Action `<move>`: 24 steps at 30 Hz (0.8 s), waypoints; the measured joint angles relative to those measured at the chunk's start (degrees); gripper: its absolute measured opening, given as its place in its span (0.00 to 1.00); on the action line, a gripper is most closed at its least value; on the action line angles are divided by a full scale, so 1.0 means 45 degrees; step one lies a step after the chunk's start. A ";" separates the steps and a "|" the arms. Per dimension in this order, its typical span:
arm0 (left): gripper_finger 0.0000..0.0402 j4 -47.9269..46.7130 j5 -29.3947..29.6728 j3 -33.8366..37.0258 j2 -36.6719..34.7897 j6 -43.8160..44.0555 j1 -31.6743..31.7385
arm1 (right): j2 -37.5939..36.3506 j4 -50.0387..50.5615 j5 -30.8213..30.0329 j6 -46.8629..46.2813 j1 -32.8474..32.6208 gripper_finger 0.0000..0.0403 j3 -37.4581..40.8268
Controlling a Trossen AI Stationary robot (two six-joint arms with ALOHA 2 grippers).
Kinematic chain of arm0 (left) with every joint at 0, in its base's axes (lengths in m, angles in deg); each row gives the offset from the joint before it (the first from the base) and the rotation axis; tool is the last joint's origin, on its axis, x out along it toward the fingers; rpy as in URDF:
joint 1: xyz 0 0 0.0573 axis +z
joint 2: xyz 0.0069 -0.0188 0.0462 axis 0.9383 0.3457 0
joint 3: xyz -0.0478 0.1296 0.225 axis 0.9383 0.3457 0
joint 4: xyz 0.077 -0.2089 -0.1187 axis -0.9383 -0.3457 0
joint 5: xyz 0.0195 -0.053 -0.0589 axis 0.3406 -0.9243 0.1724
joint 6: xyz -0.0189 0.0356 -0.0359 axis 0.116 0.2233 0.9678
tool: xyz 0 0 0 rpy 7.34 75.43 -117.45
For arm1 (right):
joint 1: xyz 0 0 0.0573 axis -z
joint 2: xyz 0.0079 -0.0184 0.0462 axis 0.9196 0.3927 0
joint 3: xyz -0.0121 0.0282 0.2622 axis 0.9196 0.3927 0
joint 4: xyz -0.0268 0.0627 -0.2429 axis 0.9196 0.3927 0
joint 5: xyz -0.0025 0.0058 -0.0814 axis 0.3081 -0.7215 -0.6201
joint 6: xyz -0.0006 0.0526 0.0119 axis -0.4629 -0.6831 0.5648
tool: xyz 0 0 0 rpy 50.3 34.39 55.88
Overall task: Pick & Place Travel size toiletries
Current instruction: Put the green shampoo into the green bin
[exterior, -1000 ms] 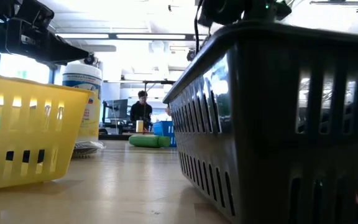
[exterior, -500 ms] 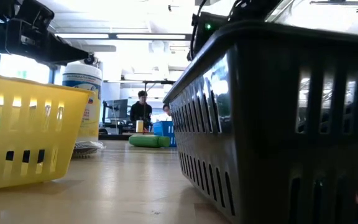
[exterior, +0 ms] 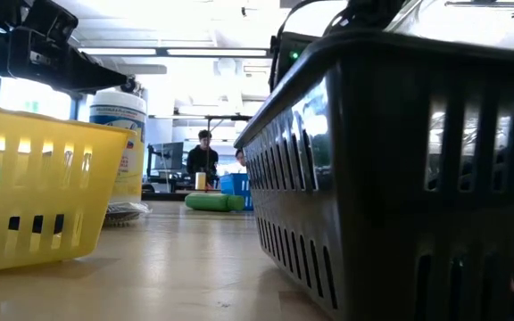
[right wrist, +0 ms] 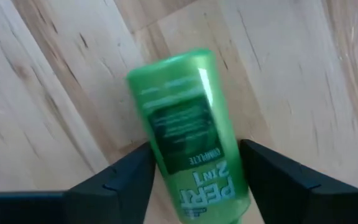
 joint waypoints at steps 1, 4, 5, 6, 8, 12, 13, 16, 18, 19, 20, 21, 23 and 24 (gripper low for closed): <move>0.00 0.0018 -0.0006 0.0000 0.0000 0.0000 0.0000 | -0.0021 0.0000 -0.0125 0.0034 0.0000 0.53 0.0005; 0.00 0.0099 -0.0003 0.0000 -0.0005 0.0000 0.0000 | -0.0063 -0.0074 -0.0131 0.0396 0.0003 0.43 0.0032; 0.00 0.0102 -0.0003 0.0000 -0.0005 0.0000 0.0000 | -0.0068 -0.0192 -0.0118 0.0537 0.0005 0.39 0.0039; 0.00 0.0101 -0.0008 0.0000 0.0000 0.0000 0.0000 | -0.0068 -0.0448 -0.0121 0.0628 0.0005 0.36 0.0039; 0.00 0.0133 -0.0006 0.0000 0.0000 0.0000 0.0002 | -0.0063 -0.0990 -0.0098 0.0854 0.0005 0.35 0.0029; 0.00 0.0559 -0.0008 0.0000 -0.0002 -0.0003 0.0000 | -0.0112 -0.2034 -0.0003 0.1210 0.0005 0.35 0.0039; 0.00 0.0627 -0.0008 0.0000 -0.0002 0.0000 0.0000 | -0.0170 -0.2241 0.0017 0.1280 0.0005 0.36 0.0049; 0.00 0.0549 -0.0018 0.0000 0.0000 -0.0109 0.0000 | -0.0410 -0.3013 0.0052 0.1428 0.0005 0.43 0.0078; 0.00 0.0600 -0.0022 0.0005 0.0005 -0.0148 0.0004 | -0.0741 -0.3673 0.0341 0.1800 0.0005 0.45 0.0082; 0.00 0.0772 -0.0031 0.0005 0.0005 0.0010 0.0000 | -0.0931 -0.4213 0.0539 0.2017 0.0011 0.45 0.0063; 0.00 0.1096 -0.0043 0.0005 0.0005 0.0287 0.0000 | -0.1125 -0.4640 0.0738 0.2234 0.0047 0.45 0.0053; 0.00 0.1477 -0.0112 0.0005 0.0051 0.0589 0.0000 | -0.1305 -0.4950 0.0971 0.2438 0.0088 0.44 0.0062; 0.00 0.2334 -0.0449 0.0005 0.0256 0.1055 0.0005 | -0.1658 -0.6104 0.1475 0.2871 0.0114 0.41 0.0060; 0.01 0.2564 -0.0654 0.0005 0.0367 0.1207 0.0000 | -0.1824 -0.6626 0.1622 0.3121 0.0158 0.40 0.0053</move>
